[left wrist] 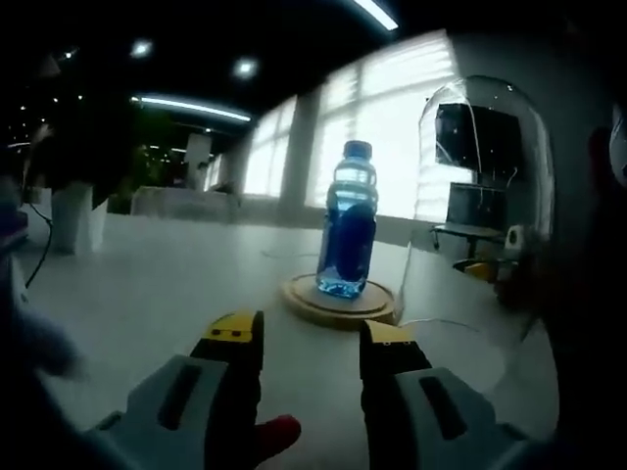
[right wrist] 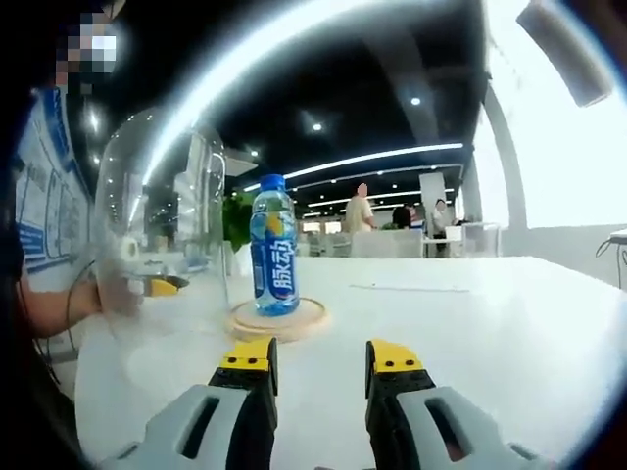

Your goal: Open the cover put in the Mizone put the cover back on

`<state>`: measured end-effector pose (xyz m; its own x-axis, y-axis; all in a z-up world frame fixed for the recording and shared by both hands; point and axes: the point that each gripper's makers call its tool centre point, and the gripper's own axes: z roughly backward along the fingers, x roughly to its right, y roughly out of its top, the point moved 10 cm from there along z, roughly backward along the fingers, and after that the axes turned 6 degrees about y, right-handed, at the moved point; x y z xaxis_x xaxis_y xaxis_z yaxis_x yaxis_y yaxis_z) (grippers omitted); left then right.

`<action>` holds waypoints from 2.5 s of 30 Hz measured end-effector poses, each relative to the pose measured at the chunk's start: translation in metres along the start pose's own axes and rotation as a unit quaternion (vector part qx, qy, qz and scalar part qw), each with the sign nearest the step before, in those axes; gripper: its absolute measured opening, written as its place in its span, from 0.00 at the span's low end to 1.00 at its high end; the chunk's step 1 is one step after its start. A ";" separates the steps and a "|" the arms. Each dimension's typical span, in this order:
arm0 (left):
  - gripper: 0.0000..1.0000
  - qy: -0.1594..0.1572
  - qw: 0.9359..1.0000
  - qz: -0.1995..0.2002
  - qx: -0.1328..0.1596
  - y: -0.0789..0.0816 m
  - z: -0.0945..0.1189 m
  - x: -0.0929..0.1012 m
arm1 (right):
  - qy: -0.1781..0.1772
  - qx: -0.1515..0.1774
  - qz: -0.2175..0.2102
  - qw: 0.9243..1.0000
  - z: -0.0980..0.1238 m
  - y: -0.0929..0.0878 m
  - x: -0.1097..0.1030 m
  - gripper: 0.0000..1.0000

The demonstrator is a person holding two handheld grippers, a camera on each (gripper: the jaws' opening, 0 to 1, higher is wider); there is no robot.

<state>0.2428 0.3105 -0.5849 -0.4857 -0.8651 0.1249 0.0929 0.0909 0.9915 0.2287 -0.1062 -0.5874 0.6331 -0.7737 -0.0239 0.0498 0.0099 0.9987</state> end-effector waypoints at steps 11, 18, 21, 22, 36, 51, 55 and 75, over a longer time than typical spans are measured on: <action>0.22 -0.008 1.000 -0.016 -0.004 -0.001 0.001 0.001 | 0.000 0.009 -0.002 1.000 0.001 0.001 0.000 0.27; 0.23 -0.012 1.000 -0.021 0.001 0.000 0.001 0.001 | -0.002 0.008 0.004 1.000 0.001 0.001 -0.001 0.27; 0.23 -0.010 1.000 -0.027 -0.001 -0.001 0.001 0.002 | -0.004 0.007 0.002 1.000 0.001 0.001 0.000 0.27; 0.23 -0.010 1.000 -0.029 0.000 -0.001 0.001 0.002 | -0.003 0.008 0.003 1.000 0.001 0.001 -0.001 0.27; 0.23 0.003 1.000 -0.025 0.002 0.000 0.000 -0.002 | -0.005 0.016 0.010 1.000 0.002 0.003 -0.003 0.27; 0.23 0.006 1.000 -0.023 0.000 -0.002 0.000 0.001 | -0.010 0.015 0.014 1.000 0.002 0.003 -0.001 0.27; 0.23 0.006 1.000 -0.022 -0.001 -0.002 0.000 0.001 | -0.013 0.017 0.009 1.000 0.003 0.003 0.000 0.27; 0.23 0.000 0.999 -0.033 -0.005 -0.005 0.000 -0.001 | -0.006 0.019 0.016 1.000 0.002 0.004 -0.002 0.27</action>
<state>0.2432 0.3112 -0.5897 -0.4903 -0.8696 0.0595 0.0692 0.0292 0.9972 0.2256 -0.1060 -0.5836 0.6242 -0.7813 0.0081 0.0004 0.0106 0.9999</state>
